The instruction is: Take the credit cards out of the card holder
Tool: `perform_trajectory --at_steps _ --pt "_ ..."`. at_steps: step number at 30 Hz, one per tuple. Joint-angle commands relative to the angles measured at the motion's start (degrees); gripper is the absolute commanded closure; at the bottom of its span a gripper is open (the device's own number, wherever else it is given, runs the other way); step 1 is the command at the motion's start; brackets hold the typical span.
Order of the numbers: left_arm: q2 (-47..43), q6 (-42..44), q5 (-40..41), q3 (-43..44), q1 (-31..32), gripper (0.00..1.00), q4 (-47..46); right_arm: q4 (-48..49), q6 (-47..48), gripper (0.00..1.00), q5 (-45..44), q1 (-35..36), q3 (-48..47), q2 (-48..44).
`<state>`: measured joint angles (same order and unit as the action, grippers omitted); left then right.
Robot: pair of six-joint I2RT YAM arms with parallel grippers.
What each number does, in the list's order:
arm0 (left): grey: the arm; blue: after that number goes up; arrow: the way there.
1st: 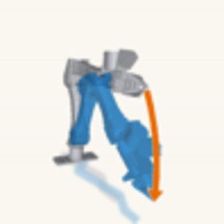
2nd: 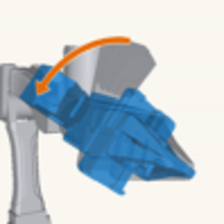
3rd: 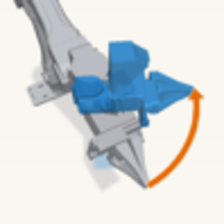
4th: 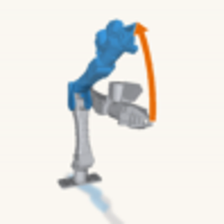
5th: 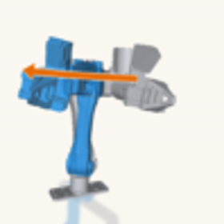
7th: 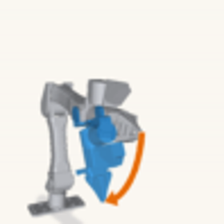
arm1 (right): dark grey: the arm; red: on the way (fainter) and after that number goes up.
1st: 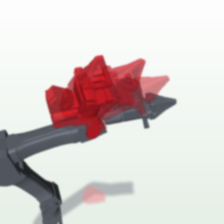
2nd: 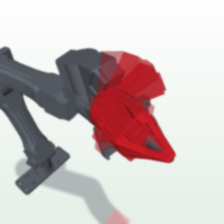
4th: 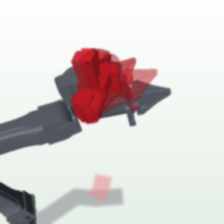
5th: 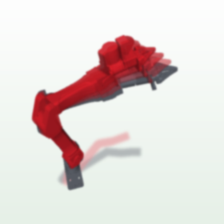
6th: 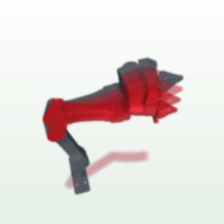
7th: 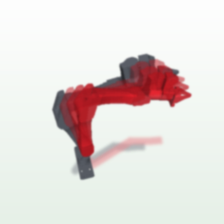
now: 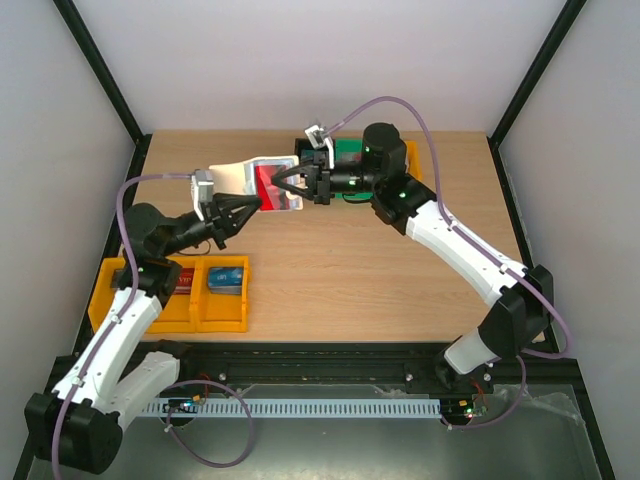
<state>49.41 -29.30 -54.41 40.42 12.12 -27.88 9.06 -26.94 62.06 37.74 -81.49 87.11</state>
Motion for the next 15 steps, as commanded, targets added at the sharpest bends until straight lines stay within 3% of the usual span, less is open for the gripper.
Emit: perform_trajectory --at_steps 1,4,7,9,13,15 --pt "0.76 3.78 -2.17 1.14 2.79 0.88 2.89 -2.19 2.05 0.98 0.20 0.62 -2.01 -0.49" --pt "1.35 1.28 2.24 1.02 2.87 0.70 3.17 -1.25 2.11 0.98 -0.39 1.74 -2.30 -0.58" --pt "1.71 1.70 3.65 0.72 3.44 0.65 3.00 0.04 2.06 0.98 -2.28 2.83 -2.31 -0.71" --pt "1.87 2.23 3.56 0.77 3.94 0.71 3.18 0.94 1.80 0.98 -3.29 3.19 -2.31 -0.72" --pt "2.16 3.21 3.46 0.84 4.24 0.96 3.09 1.60 1.98 0.98 -4.09 3.21 -1.97 -0.58" --pt "2.14 3.24 3.02 0.92 4.28 0.98 3.06 1.43 2.21 0.98 -4.07 3.17 -1.56 -0.49"
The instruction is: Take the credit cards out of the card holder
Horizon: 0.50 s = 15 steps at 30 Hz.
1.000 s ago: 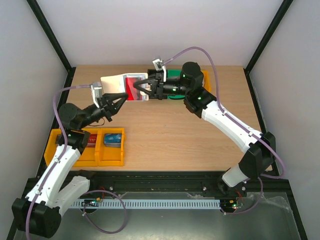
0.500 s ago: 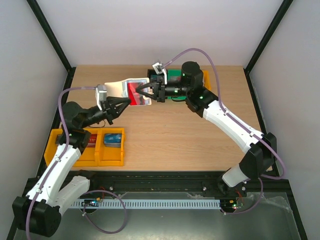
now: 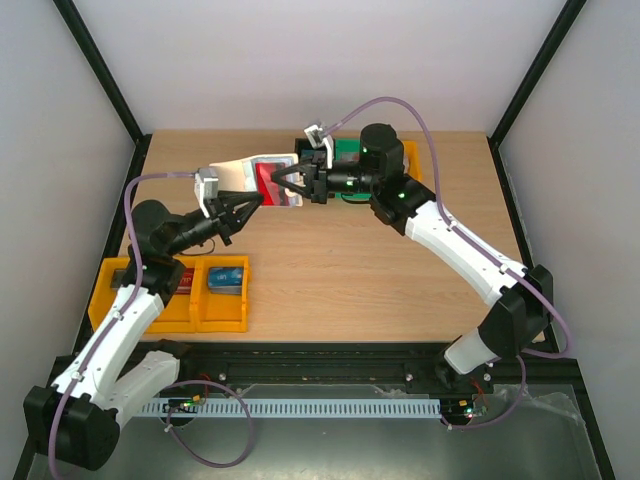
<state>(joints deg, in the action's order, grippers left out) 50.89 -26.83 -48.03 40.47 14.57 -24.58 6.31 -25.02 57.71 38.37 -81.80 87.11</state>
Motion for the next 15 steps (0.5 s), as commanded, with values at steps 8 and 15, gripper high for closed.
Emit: perform_trajectory --at_steps 8,15 --pt "-0.87 -3.28 -4.72 0.21 -0.13 0.98 -3.53 3.69 -2.03 0.86 5.66 -1.45 0.25 -1.46" --pt "-0.78 -5.51 -3.88 -0.29 -1.15 0.98 -6.70 -1.70 0.21 0.71 8.87 -1.76 0.14 -2.23"
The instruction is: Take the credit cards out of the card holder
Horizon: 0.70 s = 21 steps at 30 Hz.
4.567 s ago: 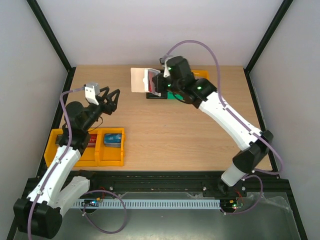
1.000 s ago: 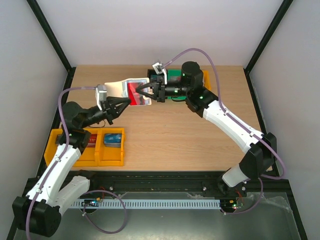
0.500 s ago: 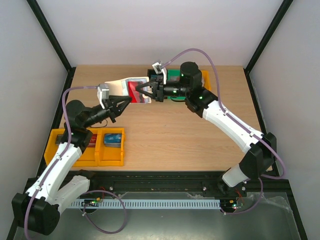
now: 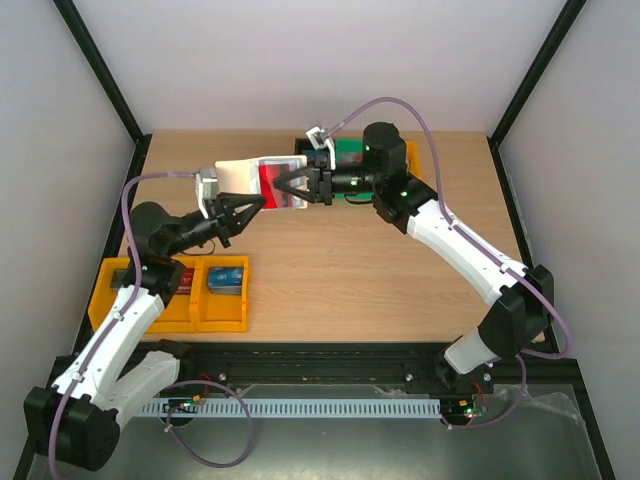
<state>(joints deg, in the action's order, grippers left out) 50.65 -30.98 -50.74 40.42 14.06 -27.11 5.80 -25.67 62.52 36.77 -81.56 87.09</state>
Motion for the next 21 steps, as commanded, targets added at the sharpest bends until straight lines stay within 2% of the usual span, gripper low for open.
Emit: perform_trajectory --at_steps 1,8,10,13,18,21 --pt "-0.55 -1.24 -1.13 -0.28 -0.82 0.98 -4.25 -1.43 0.97 0.69 4.67 -0.25 -0.06 -2.24" --pt "-0.97 -2.93 -1.63 -1.78 -2.42 0.98 -7.32 -3.69 1.70 0.64 7.24 -2.00 0.12 -2.68" --pt "-1.29 -2.73 -2.10 -1.96 -2.46 0.98 -7.09 -4.37 2.13 0.68 7.65 -2.06 0.11 -2.71" --pt "-1.35 -2.57 -2.61 -1.96 -2.63 0.98 -6.51 -5.68 2.82 0.82 7.58 -2.21 -0.06 -2.65" --pt "-1.25 -1.89 -3.28 -1.52 -3.61 0.98 -5.51 -7.29 4.12 0.97 7.55 -3.88 -0.12 -3.60" --pt "-1.60 1.49 -3.33 -0.85 -4.57 0.98 -1.60 -8.15 4.21 0.98 7.80 -6.70 0.28 -4.72"
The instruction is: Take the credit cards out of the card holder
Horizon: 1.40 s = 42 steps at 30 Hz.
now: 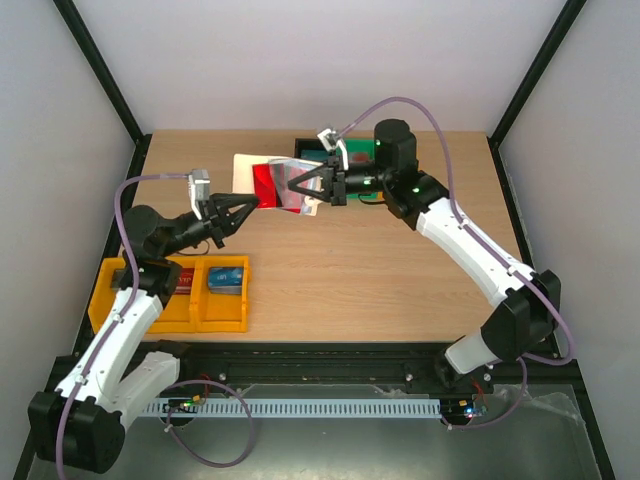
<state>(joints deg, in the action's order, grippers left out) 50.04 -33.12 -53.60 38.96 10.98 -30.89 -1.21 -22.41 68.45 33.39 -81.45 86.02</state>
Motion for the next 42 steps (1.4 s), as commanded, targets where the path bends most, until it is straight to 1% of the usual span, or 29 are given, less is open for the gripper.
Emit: perform_trajectory --at_steps 1,5,7,10,11,13,15,16,17,19,21,22,23,24,28,31,33,37,38,40,42 --pt "-1.25 5.15 -0.32 0.82 -1.77 0.98 3.71 -1.15 0.97 0.98 1.73 -4.26 0.57 -4.23" --pt "-1.89 12.53 -0.18 1.51 -1.93 0.98 9.84 -0.72 0.63 0.98 1.08 -7.44 2.00 -5.83" --pt "-1.98 18.38 0.80 2.38 -1.98 0.98 14.49 -1.84 0.85 0.98 -0.02 -8.49 1.64 -6.00" --pt "-2.62 29.36 2.22 4.13 -1.89 0.98 22.30 -5.86 2.67 0.98 -5.21 -9.46 0.83 -6.39" --pt "-2.99 34.87 2.92 4.97 -1.78 0.98 25.60 -7.15 2.99 0.98 -6.89 -9.66 0.40 -6.30" --pt "-4.53 50.35 5.88 7.35 -0.79 0.98 35.53 -9.32 3.77 0.98 -9.00 -9.83 0.03 -6.22" --pt "-6.67 69.20 13.18 8.91 1.45 0.98 43.91 -10.79 4.46 0.98 -10.58 -9.88 0.29 -6.25" --pt "-8.07 78.72 18.59 8.80 2.77 0.98 45.68 -11.49 4.82 0.98 -11.28 -9.91 0.32 -6.17" --pt "-9.75 86.99 24.18 8.00 3.95 0.98 45.92 -12.05 5.16 0.98 -11.64 -9.92 0.22 -5.94" --pt "-13.60 105.86 33.83 3.28 5.43 0.98 41.93 -12.61 5.59 0.98 -11.81 -10.01 -0.49 -5.41" --pt "-18.09 123.88 39.51 -3.61 5.56 0.98 32.33 -12.52 5.91 0.98 -11.45 -10.01 -1.22 -4.70" --pt "-19.86 130.32 40.95 -7.23 5.51 0.98 26.01 -12.29 6.05 0.98 -11.19 -10.01 -1.49 -4.33" --pt "-21.25 135.58 41.56 -9.66 5.39 0.98 21.59 -12.05 6.12 0.99 -10.86 -10.01 -1.80 -3.89" --pt "-22.61 138.56 41.39 -10.73 5.43 0.98 20.02 -11.90 6.31 0.98 -10.52 -10.01 -2.25 -3.43" --pt "-28.91 142.67 40.13 -12.96 5.48 0.98 25.84 -11.00 6.87 0.98 -8.47 -10.01 -3.74 -1.47" --pt "-32.25 143.93 41.63 -13.52 5.42 0.98 32.51 -11.66 8.14 0.98 -6.94 -10.03 -4.90 0.23" --pt "-32.61 142.93 43.98 -12.65 5.45 0.98 36.64 -12.19 9.29 0.98 -6.19 -10.09 -5.39 1.42" --pt "-29.22 134.79 53.05 -9.77 5.25 0.98 40.55 -12.40 10.76 0.98 -4.18 -10.48 -6.39 3.93" --pt "-28.03 132.16 54.24 -7.86 4.83 0.98 43.63 -12.07 10.78 0.98 -3.68 -10.75 -6.84 4.65" --pt "-24.80 126.67 55.69 -1.73 3.20 0.98 53.51 -11.66 10.75 0.98 -2.12 -11.24 -7.94 6.23" --pt "-21.09 121.87 56.17 3.32 -0.49 0.98 64.15 -11.23 10.59 0.98 -0.60 -11.70 -8.94 7.88"
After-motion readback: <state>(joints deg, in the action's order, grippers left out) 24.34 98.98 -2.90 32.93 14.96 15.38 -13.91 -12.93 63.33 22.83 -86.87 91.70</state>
